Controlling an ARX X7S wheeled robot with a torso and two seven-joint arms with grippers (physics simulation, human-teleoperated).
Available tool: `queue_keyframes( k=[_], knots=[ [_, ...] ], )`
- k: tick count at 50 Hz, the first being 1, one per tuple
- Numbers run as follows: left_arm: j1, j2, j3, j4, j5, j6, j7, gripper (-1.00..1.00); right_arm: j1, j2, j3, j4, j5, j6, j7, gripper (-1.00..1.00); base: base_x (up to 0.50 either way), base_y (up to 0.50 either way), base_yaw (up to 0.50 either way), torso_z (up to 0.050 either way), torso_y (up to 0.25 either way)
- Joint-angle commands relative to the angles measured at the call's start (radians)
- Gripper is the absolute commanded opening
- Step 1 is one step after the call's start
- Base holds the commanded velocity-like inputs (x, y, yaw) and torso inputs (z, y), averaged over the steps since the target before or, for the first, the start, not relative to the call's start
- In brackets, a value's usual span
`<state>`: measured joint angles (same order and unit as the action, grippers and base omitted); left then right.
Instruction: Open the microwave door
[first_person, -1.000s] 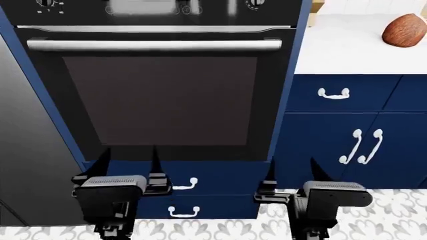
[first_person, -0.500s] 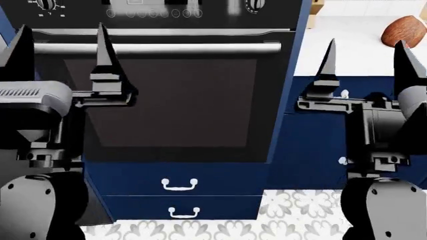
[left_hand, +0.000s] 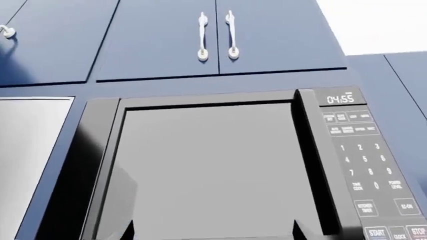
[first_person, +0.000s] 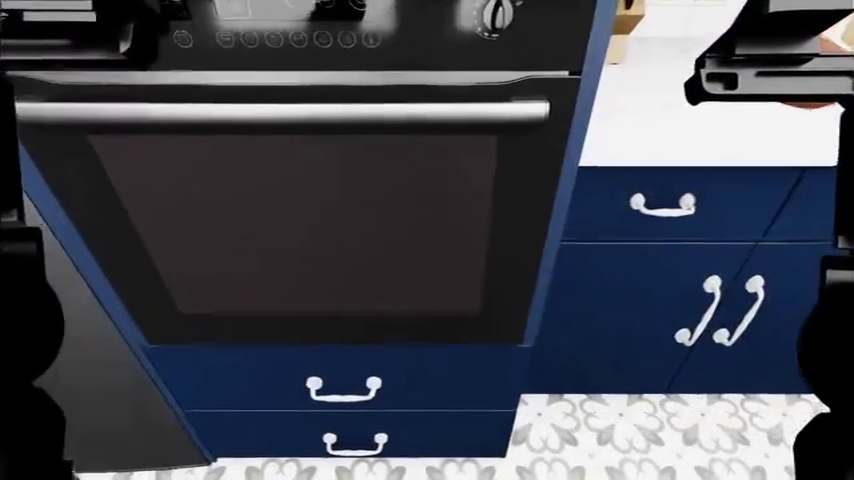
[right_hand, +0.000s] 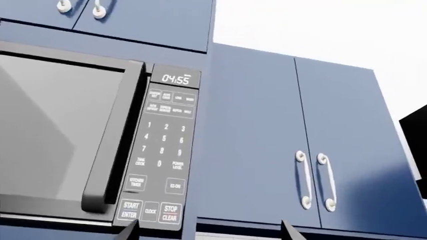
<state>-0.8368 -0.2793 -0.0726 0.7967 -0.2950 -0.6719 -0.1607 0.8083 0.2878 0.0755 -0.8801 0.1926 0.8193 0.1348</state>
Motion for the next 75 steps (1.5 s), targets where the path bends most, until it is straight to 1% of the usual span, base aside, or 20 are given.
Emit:
queue_keyframes(
  k=[1, 21, 25, 30, 45, 55, 65, 69, 72, 75],
  knots=[
    [-0.041, -0.013, 0.003, 0.001, 0.000, -0.023, -0.013, 1.00, 0.013, 0.014, 0.006, -0.018, 0.010, 0.029, 0.002, 1.00, 0.48, -0.25, 0.00, 0.000, 0.000],
    [-0.049, -0.024, 0.019, -0.002, -0.006, -0.021, -0.016, 1.00, 0.005, 0.012, 0.025, -0.021, 0.032, 0.037, 0.009, 1.00, 0.48, -0.25, 0.00, 0.000, 0.000],
    [-0.051, -0.025, 0.020, -0.001, -0.009, -0.022, -0.017, 1.00, 0.002, 0.009, 0.026, -0.018, 0.038, 0.039, 0.010, 1.00, 0.00, 0.00, 0.00, 0.000, 0.000],
    [-0.054, -0.027, 0.021, 0.002, -0.012, -0.025, -0.019, 1.00, -0.001, -0.001, 0.046, -0.019, 0.055, 0.046, 0.012, 1.00, 0.00, -0.50, 0.00, 0.000, 0.000],
    [-0.069, -0.032, 0.016, 0.013, -0.027, -0.040, -0.029, 1.00, 0.004, 0.007, 0.041, -0.029, 0.064, 0.060, 0.020, 1.00, 0.00, -0.50, 0.00, 0.000, 0.000],
    [-0.063, -0.036, 0.012, 0.015, -0.033, -0.037, -0.032, 1.00, 0.001, 0.014, 0.032, -0.036, 0.064, 0.052, 0.024, 1.00, 0.00, 0.00, 0.00, 0.000, 0.000],
    [-0.073, -0.041, 0.015, 0.010, -0.036, -0.037, -0.035, 1.00, 0.002, 0.014, 0.029, -0.033, 0.072, 0.054, 0.028, 1.00, 0.48, -0.04, 0.00, 0.000, 0.000],
    [-0.074, -0.041, 0.016, 0.002, -0.036, -0.034, -0.036, 1.00, -0.001, 0.015, 0.031, -0.035, 0.073, 0.049, 0.030, 1.00, 0.00, 0.00, 0.00, 0.000, 0.005],
    [-0.099, -0.043, 0.013, -0.005, -0.048, -0.054, -0.037, 1.00, -0.005, 0.017, 0.033, -0.035, 0.074, 0.046, 0.031, 1.00, 0.00, 0.00, 0.00, 0.000, 0.000],
    [-0.160, -0.059, 0.012, -0.012, -0.070, -0.119, -0.035, 1.00, -0.007, 0.016, 0.030, -0.040, 0.076, 0.048, 0.034, 1.00, 0.00, 0.00, 0.00, 0.000, 0.000]
  ],
)
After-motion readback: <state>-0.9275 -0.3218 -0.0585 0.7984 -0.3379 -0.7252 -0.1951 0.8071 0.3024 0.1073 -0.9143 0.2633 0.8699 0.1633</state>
